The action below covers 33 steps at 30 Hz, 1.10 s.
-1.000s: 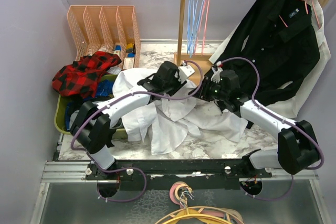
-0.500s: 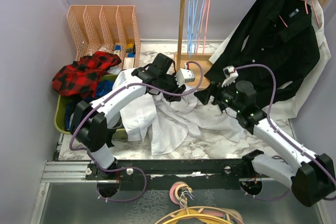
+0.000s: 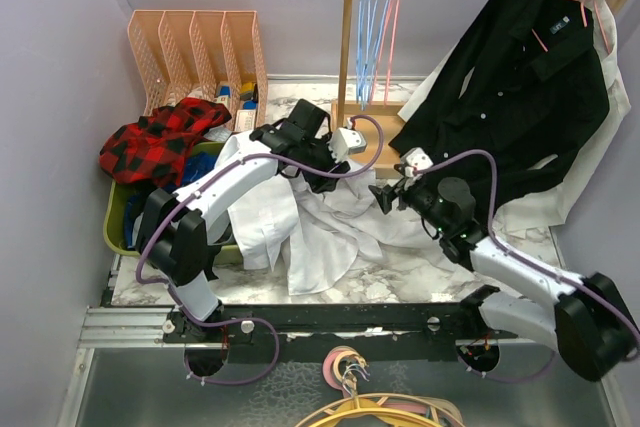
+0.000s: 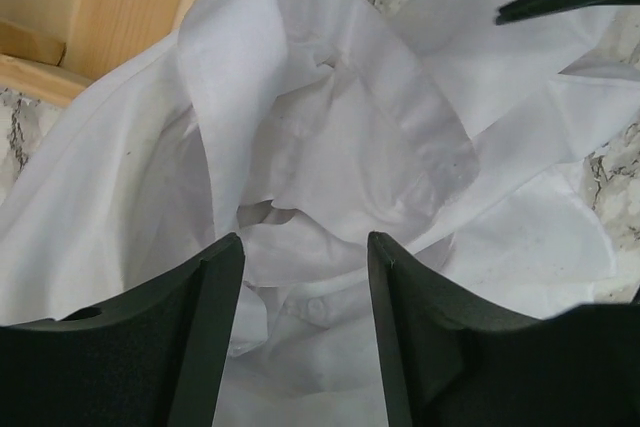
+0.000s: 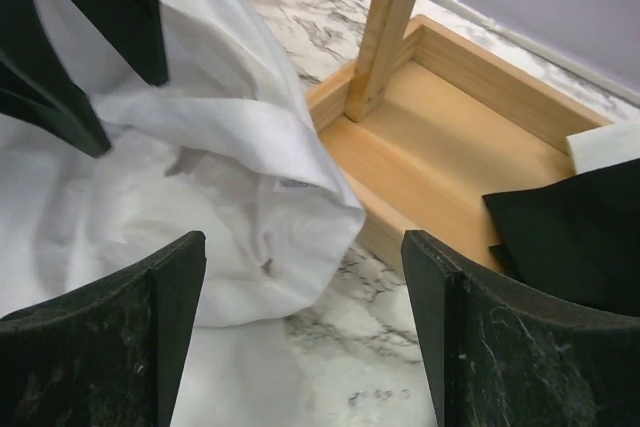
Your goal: Place the shirt on the hanger
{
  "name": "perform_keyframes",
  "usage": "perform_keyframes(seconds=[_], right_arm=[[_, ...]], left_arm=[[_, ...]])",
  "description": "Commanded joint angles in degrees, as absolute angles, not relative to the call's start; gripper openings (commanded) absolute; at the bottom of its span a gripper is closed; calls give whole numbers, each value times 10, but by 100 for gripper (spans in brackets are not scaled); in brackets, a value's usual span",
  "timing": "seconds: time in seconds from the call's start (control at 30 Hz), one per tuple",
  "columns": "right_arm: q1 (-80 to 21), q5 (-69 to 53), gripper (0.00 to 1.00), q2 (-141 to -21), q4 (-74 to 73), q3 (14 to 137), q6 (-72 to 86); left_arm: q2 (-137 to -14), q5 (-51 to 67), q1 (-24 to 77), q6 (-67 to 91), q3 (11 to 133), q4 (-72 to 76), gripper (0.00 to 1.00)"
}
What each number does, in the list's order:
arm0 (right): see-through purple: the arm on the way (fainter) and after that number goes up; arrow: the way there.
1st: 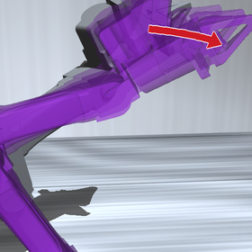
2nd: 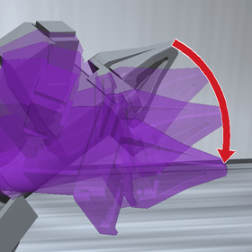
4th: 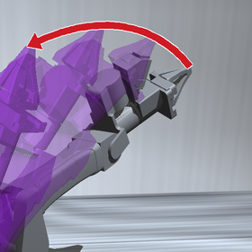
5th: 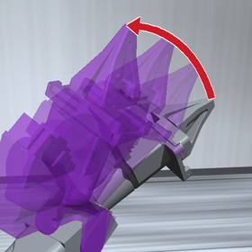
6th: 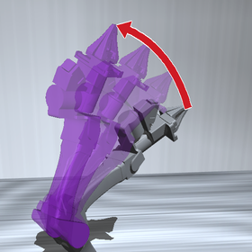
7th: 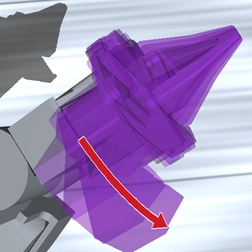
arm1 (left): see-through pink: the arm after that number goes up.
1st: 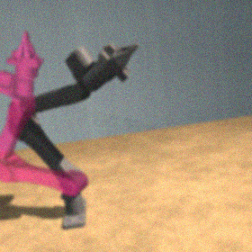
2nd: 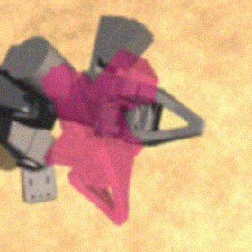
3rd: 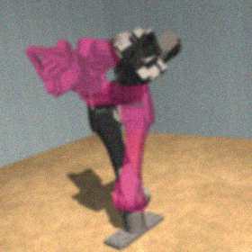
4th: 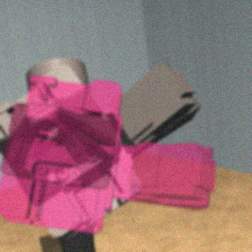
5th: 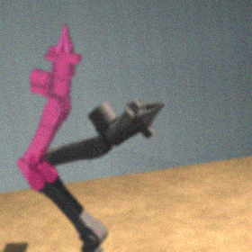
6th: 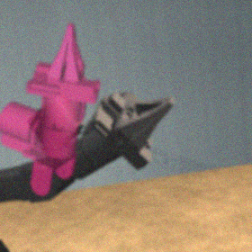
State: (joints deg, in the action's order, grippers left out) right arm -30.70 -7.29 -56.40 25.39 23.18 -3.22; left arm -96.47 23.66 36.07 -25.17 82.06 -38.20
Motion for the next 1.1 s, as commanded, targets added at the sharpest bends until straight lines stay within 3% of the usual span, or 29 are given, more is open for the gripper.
perform_keyframes(seconds=[0.0,0.1,0.33,0.53,1.07], right_arm=[[-309,-65,78,-682,411,216,-162],[-309,-82,77,-736,515,197,-218],[-309,-122,72,-792,562,212,-283],[-311,-146,53,-831,572,245,-278],[-325,-155,56,-893,517,308,-335]], left_arm=[[-954,207,358,-240,838,-377,56],[-944,198,358,-231,842,-386,56],[-906,241,358,-250,827,-433,56],[-871,238,358,-262,790,-432,56],[-884,220,358,-248,786,-425,56]])
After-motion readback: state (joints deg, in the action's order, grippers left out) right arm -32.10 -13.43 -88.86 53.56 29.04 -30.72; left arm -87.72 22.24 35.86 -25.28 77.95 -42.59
